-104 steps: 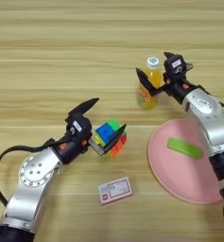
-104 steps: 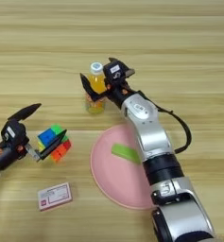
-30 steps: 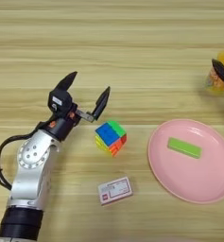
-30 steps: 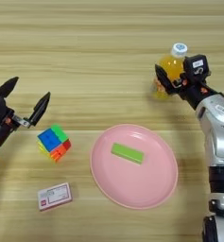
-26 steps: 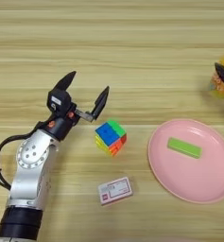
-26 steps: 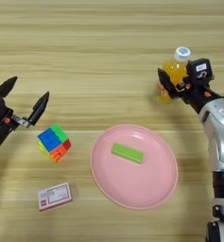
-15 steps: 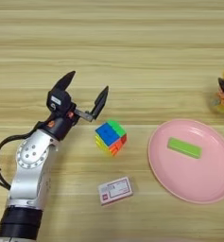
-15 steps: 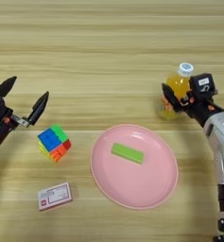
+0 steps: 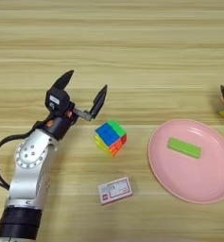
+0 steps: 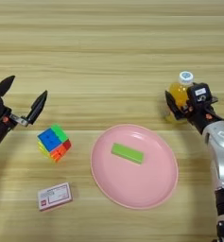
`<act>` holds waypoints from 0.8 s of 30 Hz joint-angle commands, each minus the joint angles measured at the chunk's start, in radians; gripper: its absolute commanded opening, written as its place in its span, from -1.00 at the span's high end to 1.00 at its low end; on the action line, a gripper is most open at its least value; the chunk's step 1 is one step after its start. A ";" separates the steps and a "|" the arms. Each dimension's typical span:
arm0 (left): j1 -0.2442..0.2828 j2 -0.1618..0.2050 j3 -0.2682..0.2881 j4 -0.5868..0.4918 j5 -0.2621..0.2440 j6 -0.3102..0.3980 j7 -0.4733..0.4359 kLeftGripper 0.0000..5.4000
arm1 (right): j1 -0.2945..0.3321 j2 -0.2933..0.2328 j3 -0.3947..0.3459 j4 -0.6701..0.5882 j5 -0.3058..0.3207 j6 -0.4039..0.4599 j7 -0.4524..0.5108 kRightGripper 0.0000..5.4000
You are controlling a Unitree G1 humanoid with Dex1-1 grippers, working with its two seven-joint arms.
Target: Move the objects on the table
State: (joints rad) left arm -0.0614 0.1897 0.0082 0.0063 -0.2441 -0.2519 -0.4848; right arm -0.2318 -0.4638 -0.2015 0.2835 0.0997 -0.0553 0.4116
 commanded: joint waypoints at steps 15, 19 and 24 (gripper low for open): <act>-0.015 0.014 0.008 -0.003 0.005 0.001 -0.005 -1.00 | 0.075 0.024 0.042 0.076 -0.047 -0.153 -0.061 -0.34; -0.017 0.013 0.008 -0.002 0.007 0.001 -0.003 -1.00 | 0.073 0.022 0.042 0.080 -0.044 -0.153 -0.062 -0.49; -0.022 0.011 0.007 0.005 0.008 0.000 -0.003 -1.00 | 0.059 0.019 0.045 0.080 -0.038 -0.150 -0.063 -0.67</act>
State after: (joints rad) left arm -0.0660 0.1926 0.0149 0.0063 -0.2443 -0.2514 -0.4865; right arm -0.1646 -0.4461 -0.1613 0.3607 0.0619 -0.2148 0.3431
